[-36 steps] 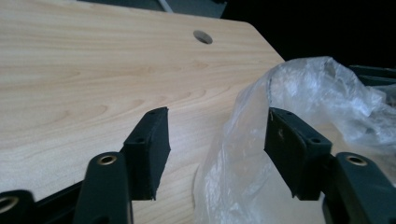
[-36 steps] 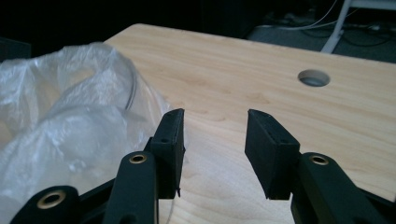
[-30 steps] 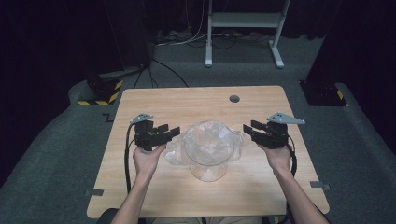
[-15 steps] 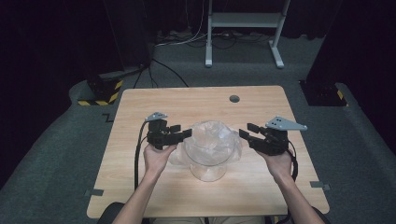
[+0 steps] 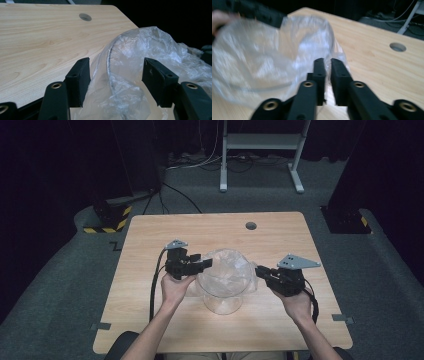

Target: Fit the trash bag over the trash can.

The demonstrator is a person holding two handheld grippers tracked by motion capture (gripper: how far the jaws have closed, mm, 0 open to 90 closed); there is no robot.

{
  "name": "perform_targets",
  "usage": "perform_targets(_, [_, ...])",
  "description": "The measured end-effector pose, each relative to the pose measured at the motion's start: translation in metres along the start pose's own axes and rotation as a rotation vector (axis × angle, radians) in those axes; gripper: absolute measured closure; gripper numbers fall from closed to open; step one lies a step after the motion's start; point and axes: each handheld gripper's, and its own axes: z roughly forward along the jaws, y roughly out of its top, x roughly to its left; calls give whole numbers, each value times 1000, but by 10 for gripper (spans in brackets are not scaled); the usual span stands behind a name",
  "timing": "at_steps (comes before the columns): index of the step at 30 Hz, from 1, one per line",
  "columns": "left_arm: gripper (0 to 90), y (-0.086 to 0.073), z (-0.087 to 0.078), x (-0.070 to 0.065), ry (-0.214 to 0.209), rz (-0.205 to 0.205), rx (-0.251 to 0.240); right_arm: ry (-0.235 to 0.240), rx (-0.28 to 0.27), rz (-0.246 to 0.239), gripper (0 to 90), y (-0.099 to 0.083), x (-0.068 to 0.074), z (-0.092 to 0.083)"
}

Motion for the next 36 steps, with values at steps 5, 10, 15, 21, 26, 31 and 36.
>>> perform_targets(5, [394, -1, 1, -1, 1, 5, 5, 4, 78, -5, 896, -15, -2, 7])
perform_targets(10, [391, -3, 1, -3, 2, 15, 6, 23, 163, -29, 896, -24, 2, 19])
perform_targets(15, [387, -5, 0, -5, 0, 22, 5, 32, 204, -36, 868, -27, 4, 26])
perform_targets(21, [369, -7, -8, -5, 6, 19, -6, 8, 89, 24, 669, -17, -7, 8])
perform_targets(26, [329, -9, -15, -8, 13, 22, -12, -20, -27, 33, 590, -3, -14, -6])
perform_targets(31, [278, -12, -23, -17, 31, 45, -10, -10, -104, -15, 546, 11, -7, -6])
perform_targets(36, [236, -17, -29, -21, 54, 64, -3, 46, -107, -77, 527, 19, 7, 8])
